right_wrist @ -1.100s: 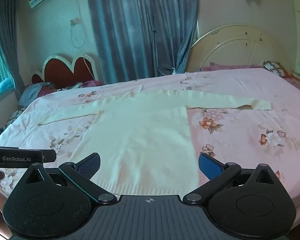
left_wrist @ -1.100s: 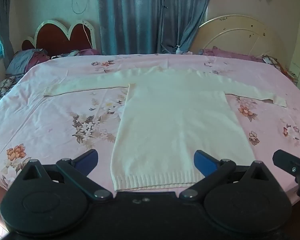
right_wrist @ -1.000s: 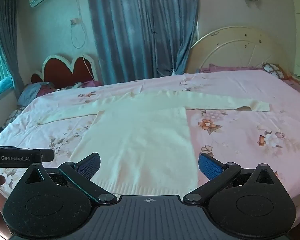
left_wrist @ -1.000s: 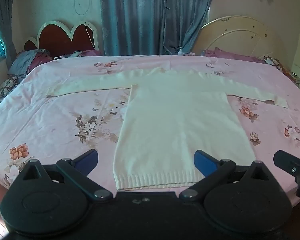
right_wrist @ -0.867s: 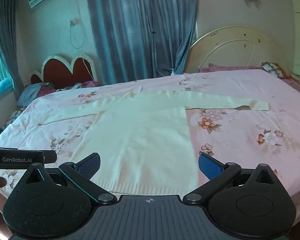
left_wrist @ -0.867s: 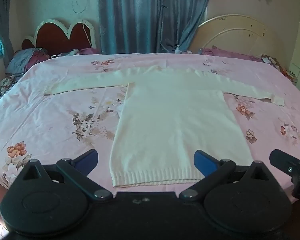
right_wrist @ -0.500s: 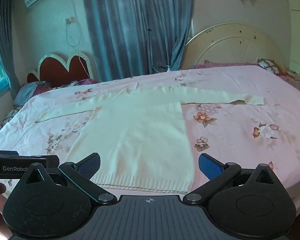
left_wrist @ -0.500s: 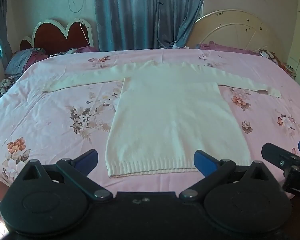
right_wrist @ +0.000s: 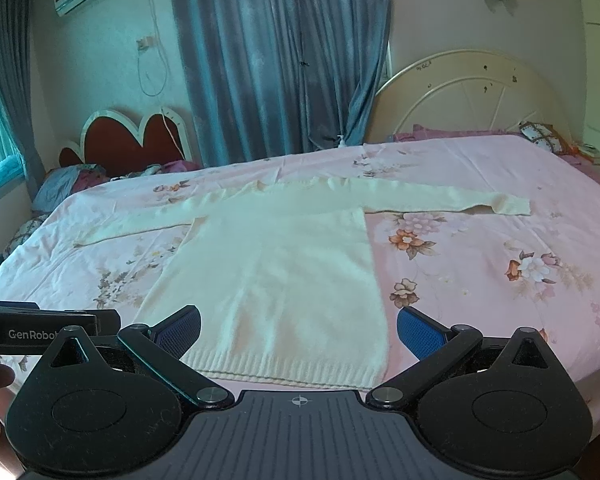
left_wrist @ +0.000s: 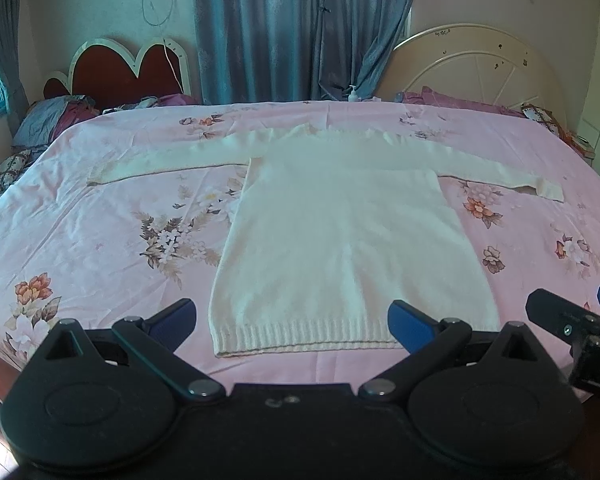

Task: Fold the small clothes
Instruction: 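Move both tools toward the spread-out cream sweater, then grasp the cuff of the sleeve nearest the right gripper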

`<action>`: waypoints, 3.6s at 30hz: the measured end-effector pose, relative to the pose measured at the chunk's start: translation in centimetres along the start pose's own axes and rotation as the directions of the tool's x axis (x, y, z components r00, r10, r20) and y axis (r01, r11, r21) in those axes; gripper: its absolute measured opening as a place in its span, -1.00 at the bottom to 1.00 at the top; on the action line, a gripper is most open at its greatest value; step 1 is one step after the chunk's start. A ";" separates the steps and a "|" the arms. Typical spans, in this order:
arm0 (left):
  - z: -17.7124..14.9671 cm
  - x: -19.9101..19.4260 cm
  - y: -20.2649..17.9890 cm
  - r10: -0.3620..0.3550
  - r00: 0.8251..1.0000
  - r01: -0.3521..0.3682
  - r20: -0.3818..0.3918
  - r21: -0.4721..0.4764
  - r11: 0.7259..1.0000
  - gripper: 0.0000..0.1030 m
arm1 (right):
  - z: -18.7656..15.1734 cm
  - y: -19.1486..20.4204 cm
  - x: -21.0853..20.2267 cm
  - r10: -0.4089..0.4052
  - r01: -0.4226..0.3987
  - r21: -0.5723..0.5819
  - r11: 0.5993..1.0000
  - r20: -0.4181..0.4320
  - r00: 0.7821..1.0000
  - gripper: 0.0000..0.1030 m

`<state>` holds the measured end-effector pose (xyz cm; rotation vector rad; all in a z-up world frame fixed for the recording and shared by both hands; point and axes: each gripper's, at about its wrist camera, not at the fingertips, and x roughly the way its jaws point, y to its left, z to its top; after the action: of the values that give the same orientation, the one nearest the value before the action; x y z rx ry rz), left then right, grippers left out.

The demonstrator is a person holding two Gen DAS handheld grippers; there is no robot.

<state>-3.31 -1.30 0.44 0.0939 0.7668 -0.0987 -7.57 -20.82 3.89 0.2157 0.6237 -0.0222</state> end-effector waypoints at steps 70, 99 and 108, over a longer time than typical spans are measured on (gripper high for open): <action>5.1 10.6 -0.7 -0.035 0.995 0.035 -0.094 0.000 0.999 0.98 | 3.9 -4.6 10.4 -0.098 0.101 0.037 0.994 -0.065 0.993 1.00; 14.0 27.3 -0.4 -0.043 0.994 0.044 -0.101 0.000 0.999 0.98 | 11.3 -16.4 27.0 -0.303 0.316 0.079 0.945 -0.141 0.942 1.00; 14.5 30.0 -4.0 -0.003 0.994 0.004 -0.113 0.011 1.000 0.98 | 12.1 -28.4 30.3 -0.345 0.384 0.191 0.904 -0.206 0.916 1.00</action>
<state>27.68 -8.68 -10.25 0.1094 0.8792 -0.1019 21.58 -49.72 -9.71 0.3225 0.8248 -0.4462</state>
